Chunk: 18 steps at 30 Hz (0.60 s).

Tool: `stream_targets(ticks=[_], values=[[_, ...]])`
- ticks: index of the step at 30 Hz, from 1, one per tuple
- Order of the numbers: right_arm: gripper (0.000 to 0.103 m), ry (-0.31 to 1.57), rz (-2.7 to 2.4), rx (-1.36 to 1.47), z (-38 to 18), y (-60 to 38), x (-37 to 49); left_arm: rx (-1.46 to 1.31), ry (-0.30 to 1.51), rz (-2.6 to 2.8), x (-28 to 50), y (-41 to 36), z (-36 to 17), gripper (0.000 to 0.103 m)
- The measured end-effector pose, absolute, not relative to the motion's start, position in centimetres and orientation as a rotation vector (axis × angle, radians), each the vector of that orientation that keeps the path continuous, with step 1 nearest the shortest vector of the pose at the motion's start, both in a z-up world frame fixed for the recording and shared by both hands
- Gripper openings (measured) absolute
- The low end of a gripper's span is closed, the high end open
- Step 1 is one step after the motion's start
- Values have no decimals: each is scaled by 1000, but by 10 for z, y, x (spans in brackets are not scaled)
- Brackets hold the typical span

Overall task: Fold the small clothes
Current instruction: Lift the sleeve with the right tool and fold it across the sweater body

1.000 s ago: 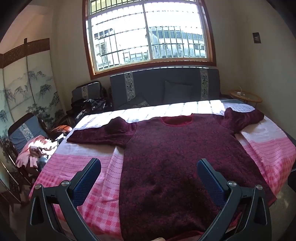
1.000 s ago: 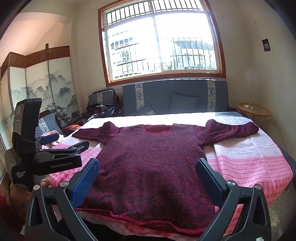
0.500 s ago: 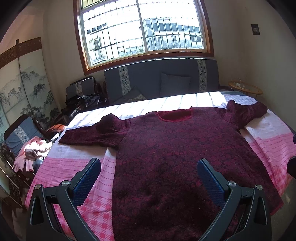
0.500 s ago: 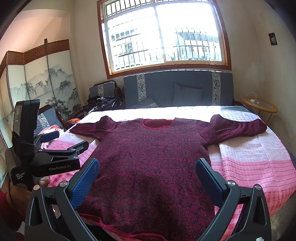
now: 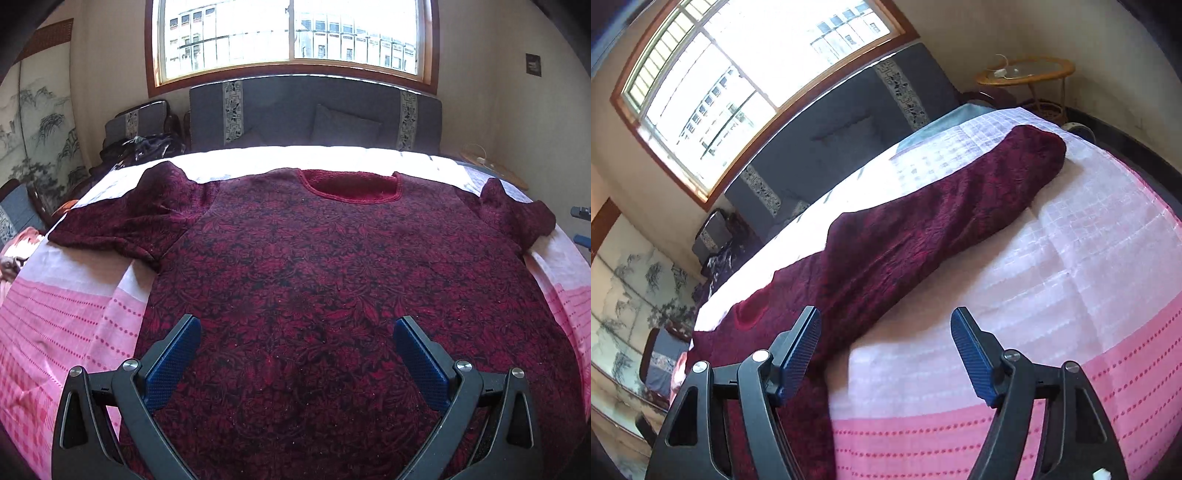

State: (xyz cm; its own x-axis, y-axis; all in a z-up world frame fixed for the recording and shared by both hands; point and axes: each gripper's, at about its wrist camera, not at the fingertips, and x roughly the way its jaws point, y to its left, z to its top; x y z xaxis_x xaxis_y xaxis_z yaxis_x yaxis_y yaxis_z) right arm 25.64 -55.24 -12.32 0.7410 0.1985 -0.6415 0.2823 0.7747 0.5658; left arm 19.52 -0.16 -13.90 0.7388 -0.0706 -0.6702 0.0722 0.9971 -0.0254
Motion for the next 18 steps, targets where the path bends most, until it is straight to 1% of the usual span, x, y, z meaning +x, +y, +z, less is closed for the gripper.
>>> stream_targets(ticks=[3,7,10,14,15,16,17,18], values=[[61,733,-150,799,-140,-611,280,-22,802,-115,205,-1,-147,103],[61,739,-261,850,-160,-661,308,-63,851,-143,211,3,-155,103],[61,730,-275,900,-173,-683,328,-102,887,-148,216,5,-160,103],[60,711,-291,866,-174,-690,350,-84,893,-140,216,1,-161,103],[58,712,-297,860,-174,-690,354,-77,897,-137,216,0,-161,103],[53,720,-318,849,-175,-691,356,-73,900,-135,216,-1,-161,103],[27,749,-346,844,-178,-693,360,-72,900,-134,216,-2,-161,103],[10,762,-343,869,-183,-694,359,-74,901,-134,217,-1,-161,103]])
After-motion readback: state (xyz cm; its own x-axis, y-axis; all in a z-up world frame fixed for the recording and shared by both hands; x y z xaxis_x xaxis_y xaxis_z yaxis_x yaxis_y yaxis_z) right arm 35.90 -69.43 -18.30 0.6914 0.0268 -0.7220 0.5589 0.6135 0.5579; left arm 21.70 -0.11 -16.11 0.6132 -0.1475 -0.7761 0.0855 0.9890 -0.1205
